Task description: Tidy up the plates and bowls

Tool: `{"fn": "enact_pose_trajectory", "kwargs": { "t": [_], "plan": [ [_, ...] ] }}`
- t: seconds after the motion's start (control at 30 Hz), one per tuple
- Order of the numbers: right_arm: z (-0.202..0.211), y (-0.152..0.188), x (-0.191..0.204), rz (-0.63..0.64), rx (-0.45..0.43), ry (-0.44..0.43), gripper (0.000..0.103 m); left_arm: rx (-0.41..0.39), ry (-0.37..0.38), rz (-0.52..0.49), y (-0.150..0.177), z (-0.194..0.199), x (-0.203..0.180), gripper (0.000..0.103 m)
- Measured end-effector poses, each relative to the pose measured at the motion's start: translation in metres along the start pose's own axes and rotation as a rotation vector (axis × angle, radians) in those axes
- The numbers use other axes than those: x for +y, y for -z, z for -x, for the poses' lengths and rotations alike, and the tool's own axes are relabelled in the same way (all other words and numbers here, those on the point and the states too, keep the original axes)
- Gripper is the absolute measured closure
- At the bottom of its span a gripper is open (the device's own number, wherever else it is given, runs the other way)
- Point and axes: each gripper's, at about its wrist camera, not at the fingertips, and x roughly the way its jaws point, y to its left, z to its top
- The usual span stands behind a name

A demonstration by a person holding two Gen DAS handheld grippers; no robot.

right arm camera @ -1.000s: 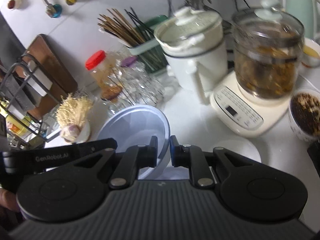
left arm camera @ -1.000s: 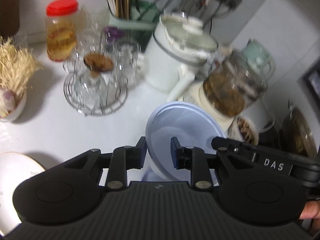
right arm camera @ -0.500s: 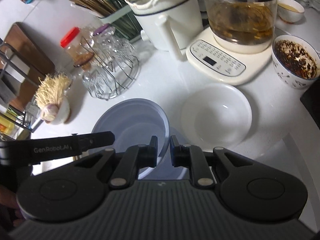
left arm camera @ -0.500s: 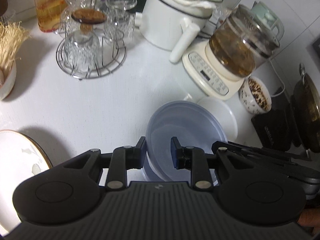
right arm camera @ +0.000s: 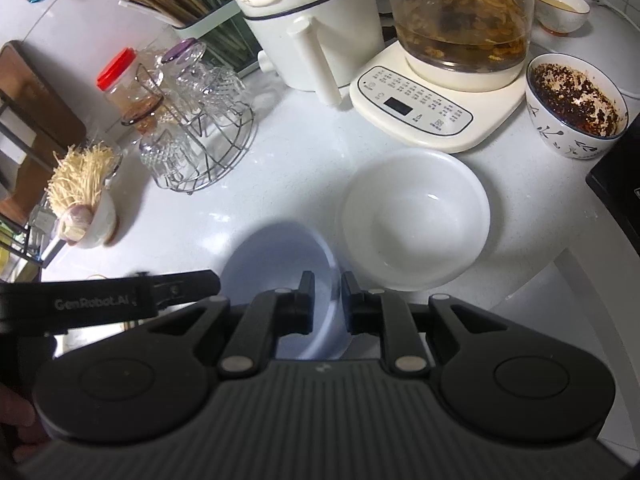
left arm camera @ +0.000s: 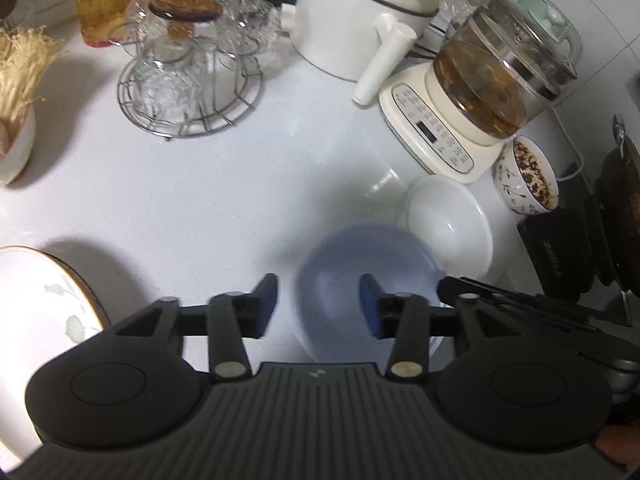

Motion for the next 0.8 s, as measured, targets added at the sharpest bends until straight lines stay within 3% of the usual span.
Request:
{"fn": "enact_pose_trajectory", "kwargs": {
  "t": [0.17, 0.23, 0.8],
  "plan": [
    [0.011, -0.005, 0.003, 0.013, -0.038, 0.033, 0.079, -0.036, 0.005, 0.001, -0.004, 0.015, 0.003, 0.047],
    [0.019, -0.007, 0.003, 0.007, -0.066, 0.027, 0.064, -0.055, 0.010, -0.008, -0.006, 0.024, 0.001, 0.047],
    [0.081, -0.020, 0.009, 0.041, -0.265, 0.026, 0.064, -0.202, 0.089, -0.139, -0.014, 0.079, -0.046, 0.047]
  ]
}}
